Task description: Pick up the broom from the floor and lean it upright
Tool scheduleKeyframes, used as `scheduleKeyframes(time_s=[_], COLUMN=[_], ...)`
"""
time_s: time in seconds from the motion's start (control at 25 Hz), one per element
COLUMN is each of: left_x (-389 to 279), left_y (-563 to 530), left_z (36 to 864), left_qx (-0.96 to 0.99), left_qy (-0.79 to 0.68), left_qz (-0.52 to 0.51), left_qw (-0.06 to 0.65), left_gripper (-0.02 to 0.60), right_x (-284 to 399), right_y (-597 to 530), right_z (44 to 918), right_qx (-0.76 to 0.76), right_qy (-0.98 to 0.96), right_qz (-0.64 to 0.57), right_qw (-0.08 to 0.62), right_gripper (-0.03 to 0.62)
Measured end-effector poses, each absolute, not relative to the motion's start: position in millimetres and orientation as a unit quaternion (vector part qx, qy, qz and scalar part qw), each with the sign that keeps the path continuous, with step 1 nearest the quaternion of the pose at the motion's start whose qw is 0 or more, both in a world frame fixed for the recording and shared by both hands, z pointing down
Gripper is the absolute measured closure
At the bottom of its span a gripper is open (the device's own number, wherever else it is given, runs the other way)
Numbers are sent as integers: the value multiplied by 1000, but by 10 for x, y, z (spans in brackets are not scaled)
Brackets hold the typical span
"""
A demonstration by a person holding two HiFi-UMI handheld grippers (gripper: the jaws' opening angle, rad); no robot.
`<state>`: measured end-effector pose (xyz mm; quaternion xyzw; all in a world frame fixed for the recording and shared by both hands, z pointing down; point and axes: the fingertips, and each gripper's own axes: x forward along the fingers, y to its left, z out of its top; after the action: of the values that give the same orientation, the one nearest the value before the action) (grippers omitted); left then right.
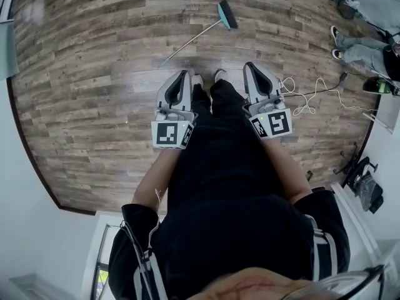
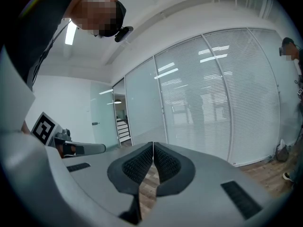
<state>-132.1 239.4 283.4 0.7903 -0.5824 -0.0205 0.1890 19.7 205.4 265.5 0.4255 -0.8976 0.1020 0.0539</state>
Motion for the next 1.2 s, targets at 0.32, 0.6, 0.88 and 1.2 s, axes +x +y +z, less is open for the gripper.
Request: scheduleKeyframes(time_s=[0.32,0.6,0.88,1.2], left_x=[-1443,-1740,-2197,-2463], left_y=[2242,2013,2027,2233], left_z=[2989,3260,3831,4830], left_qx=[753,687,605,557], left_qy=[-628,-696,-773,-806], left_qz=[-17,-31,-37,-22], left_qw=[197,206,188,198], left_gripper=[561,561,561,561], right_x=[-119,-352,-583,-859], right_y=[1674,1212,989,886], right_z=[3009,3668,4863,6377], right_qx=[321,231,137,50], right_qy=[-935,-948,-940,-929], right_qz=[103,77,36,4], right_qw=[113,206,309,365], right_gripper=[574,574,572,572])
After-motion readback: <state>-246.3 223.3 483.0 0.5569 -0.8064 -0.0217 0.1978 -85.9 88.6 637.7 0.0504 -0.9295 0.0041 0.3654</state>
